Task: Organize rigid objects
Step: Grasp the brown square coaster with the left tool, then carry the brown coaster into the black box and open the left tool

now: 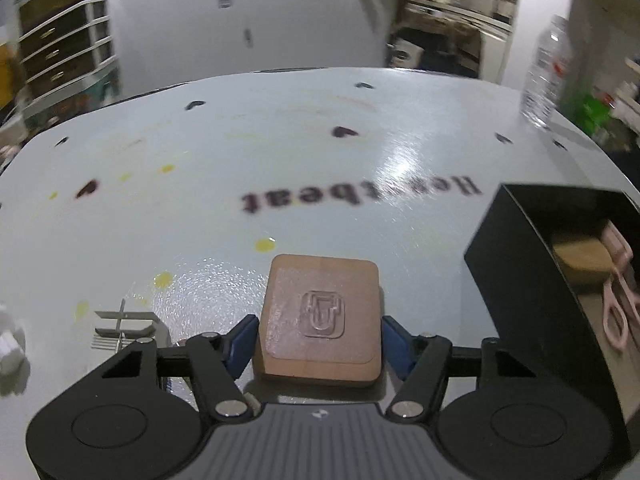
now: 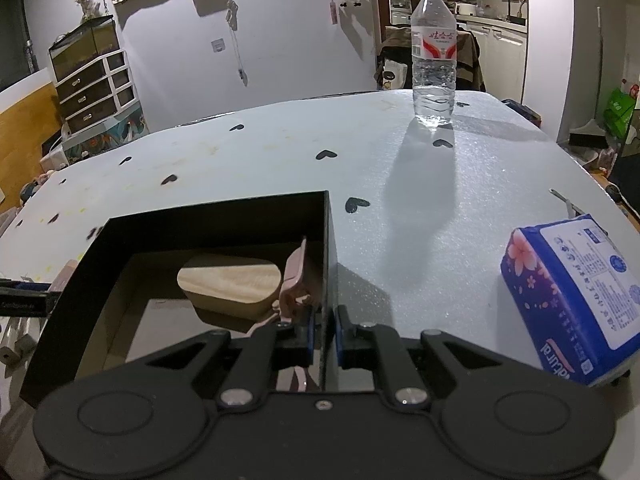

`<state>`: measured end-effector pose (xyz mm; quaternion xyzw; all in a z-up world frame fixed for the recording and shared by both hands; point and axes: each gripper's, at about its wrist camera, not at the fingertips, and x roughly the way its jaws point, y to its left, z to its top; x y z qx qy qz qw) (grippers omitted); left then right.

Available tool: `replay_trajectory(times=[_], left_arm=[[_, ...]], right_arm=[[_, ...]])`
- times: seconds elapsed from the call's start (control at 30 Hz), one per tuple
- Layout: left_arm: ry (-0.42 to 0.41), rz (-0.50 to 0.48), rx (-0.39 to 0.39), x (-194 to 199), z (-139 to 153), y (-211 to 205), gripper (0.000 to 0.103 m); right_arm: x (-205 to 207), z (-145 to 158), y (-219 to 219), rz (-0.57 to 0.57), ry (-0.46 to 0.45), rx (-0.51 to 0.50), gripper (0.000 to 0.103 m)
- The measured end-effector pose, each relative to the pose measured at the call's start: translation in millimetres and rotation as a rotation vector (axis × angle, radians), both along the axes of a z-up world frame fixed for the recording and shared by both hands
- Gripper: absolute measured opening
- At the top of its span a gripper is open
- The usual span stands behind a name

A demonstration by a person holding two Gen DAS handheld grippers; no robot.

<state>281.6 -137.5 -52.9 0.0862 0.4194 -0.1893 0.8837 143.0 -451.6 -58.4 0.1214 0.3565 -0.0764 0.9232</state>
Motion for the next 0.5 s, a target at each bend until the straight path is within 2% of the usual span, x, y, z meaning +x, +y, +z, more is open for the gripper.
replay_trajectory(times=[0.13,0.27,0.33,0.5], left_arm=[[-0.014,0.042,0.005,2,0,-6,0.065],[-0.019,0.1,-0.037,-1,1,-4,0.064],[0.003,0.124,-0.1,-5,2,0,0.064],[0.106,0.195,-0.331,-18,4,16,0.064]], right_arm=[[0,0,0,0.0,0.0,0.0,0.011],[0,0,0,0.0,-0.001,0.001,0.011],[0,0,-1,0.0,-0.001,0.002,0.011],[-1,0,0,0.001,-0.003,0.004,0.011]])
